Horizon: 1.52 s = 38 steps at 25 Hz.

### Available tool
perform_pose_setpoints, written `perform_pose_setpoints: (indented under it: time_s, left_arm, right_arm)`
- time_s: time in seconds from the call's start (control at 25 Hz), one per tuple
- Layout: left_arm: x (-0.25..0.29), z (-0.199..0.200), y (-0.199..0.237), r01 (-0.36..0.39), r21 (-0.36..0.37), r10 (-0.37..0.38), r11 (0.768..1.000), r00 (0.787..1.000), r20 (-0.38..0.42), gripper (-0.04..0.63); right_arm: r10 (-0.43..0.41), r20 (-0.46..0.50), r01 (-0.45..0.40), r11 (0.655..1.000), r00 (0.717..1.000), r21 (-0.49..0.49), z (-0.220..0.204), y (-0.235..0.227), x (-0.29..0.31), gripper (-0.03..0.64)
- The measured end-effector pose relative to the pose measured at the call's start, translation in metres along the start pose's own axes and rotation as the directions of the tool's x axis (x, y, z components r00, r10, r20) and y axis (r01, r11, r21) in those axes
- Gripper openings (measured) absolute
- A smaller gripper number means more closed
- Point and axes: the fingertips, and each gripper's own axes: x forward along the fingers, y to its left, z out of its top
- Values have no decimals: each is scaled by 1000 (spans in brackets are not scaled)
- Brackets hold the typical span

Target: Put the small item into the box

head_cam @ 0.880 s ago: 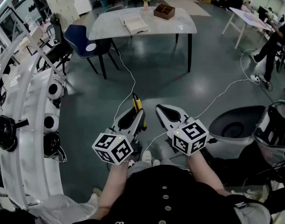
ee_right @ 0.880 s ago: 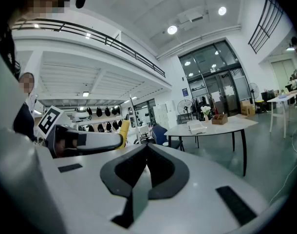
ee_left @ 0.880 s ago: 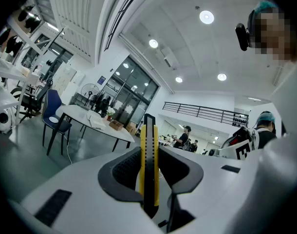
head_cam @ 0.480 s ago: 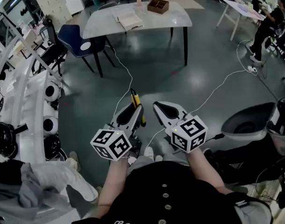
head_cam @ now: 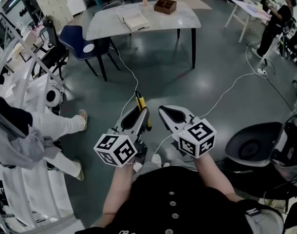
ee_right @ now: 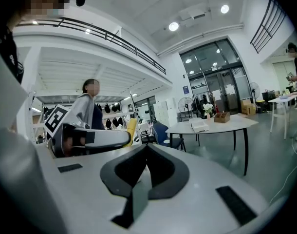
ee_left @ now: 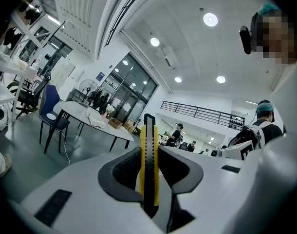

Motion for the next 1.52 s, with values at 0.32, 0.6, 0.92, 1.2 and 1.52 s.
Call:
perform_pose_setpoints:
  time_s: [0.32, 0.6, 0.92, 1.2, 1.52]
  left_arm:
    - [7, 2, 21, 18, 2, -18, 1000, 1000, -8, 126]
    - [12, 5, 45, 36, -1, -36, 999, 999, -14, 126]
    - [28, 3, 62, 51, -4, -52, 999, 998, -44, 126]
    - [51, 8, 88, 26, -11, -27, 1000, 998, -49, 126]
    - [95, 21, 128, -6, -11, 6, 1000, 999, -40, 126]
  right_arm:
    - [-24, 36, 23, 999, 999, 40, 2, -7, 20, 2]
    - [-64, 41, 62, 996, 997, 57, -3, -14, 34, 3]
    - [-143, 39, 139, 986, 989, 90, -8, -38, 41, 3]
    - [-158, 31, 154, 983, 987, 99, -4, -66, 62, 3]
    - [-117, 30, 113, 988, 993, 107, 6, -114, 116, 3]
